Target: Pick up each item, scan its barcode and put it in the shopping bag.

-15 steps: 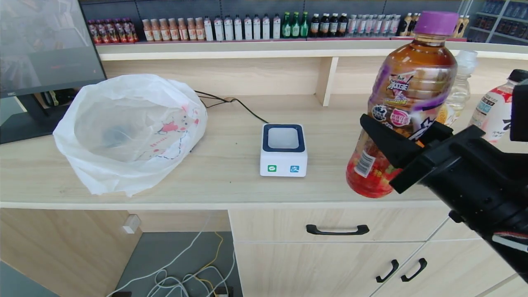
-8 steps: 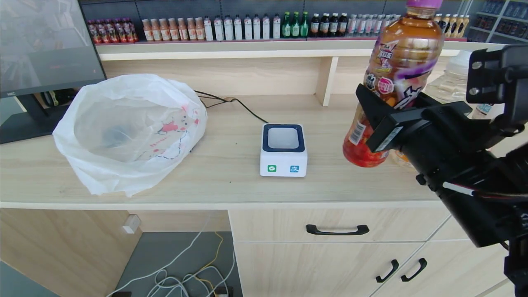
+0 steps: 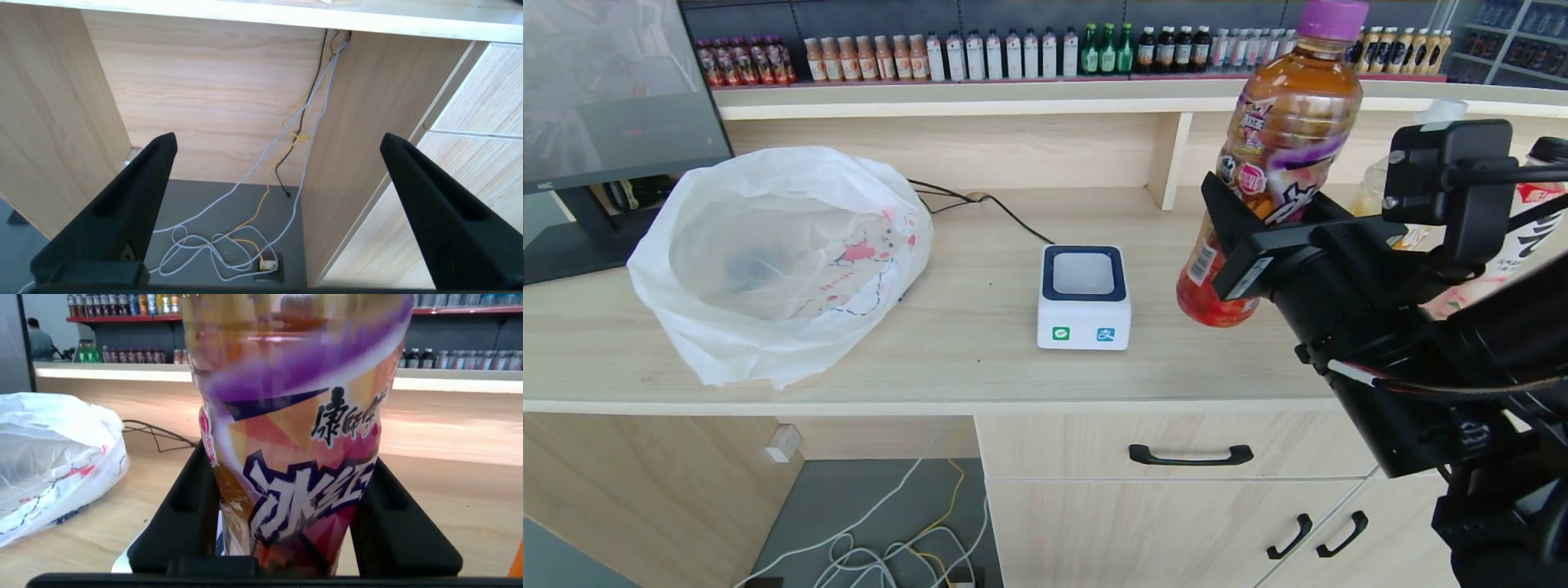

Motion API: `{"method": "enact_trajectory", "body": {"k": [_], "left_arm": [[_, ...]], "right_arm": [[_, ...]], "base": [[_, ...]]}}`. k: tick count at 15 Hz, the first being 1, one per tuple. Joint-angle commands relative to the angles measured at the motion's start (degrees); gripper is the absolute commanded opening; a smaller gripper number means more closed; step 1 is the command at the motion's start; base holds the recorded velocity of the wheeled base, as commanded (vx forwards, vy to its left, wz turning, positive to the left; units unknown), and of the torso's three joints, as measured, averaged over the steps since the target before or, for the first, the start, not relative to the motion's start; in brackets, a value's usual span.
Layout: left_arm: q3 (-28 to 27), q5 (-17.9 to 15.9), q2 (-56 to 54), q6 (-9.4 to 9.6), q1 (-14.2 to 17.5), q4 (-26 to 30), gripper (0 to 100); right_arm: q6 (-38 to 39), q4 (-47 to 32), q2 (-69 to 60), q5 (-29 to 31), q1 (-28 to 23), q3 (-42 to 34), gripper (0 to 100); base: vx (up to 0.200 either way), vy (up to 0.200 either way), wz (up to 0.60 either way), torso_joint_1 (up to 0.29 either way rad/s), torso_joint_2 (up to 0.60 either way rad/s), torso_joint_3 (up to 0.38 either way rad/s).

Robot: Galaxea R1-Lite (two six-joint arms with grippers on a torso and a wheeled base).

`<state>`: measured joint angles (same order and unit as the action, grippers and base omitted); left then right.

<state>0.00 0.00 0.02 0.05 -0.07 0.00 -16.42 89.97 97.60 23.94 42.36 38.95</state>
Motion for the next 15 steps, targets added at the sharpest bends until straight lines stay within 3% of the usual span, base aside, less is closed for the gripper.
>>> {"method": "enact_trajectory", "body": {"k": [1, 5, 6, 11, 12, 15], "left_arm": [[0.0, 0.0, -0.02, -0.05, 0.07, 0.0, 100], [0.0, 0.0, -0.02, 0.39, -0.01, 0.0, 100], [0.0, -0.09, -0.02, 1.8, -0.01, 0.09, 100], [0.0, -0.09, -0.02, 0.48, -0.01, 0.0, 100], [0.0, 0.0, -0.02, -0.4, 0.07, 0.0, 100], [0.0, 0.0, -0.02, -0.4, 0.07, 0.0, 100]], "right_arm": [[-0.1, 0.03, 0.66, -0.04, 0.53, 0.07, 0], [0.95, 0.03, 0.31, -0.04, 0.44, 0.16, 0], [0.95, 0.03, 0.22, -0.12, 0.44, 0.16, 0], [0.78, 0.03, -0.65, -0.04, 0.44, -0.1, 0], [0.78, 0.03, -1.01, -0.04, 0.44, -0.36, 0], [0.42, 0.03, -1.09, -0.04, 0.44, 0.25, 0]], "base": [[0.0, 0.0, 0.0, 0.0, 0.0, 0.0], [0.0, 0.0, 0.0, 0.0, 0.0, 0.0], [0.0, 0.0, 0.0, 0.0, 0.0, 0.0], [0.0, 0.0, 0.0, 0.0, 0.0, 0.0], [0.0, 0.2, 0.0, 0.007, 0.0, 0.002], [0.0, 0.2, 0.0, 0.001, 0.0, 0.005]]}}
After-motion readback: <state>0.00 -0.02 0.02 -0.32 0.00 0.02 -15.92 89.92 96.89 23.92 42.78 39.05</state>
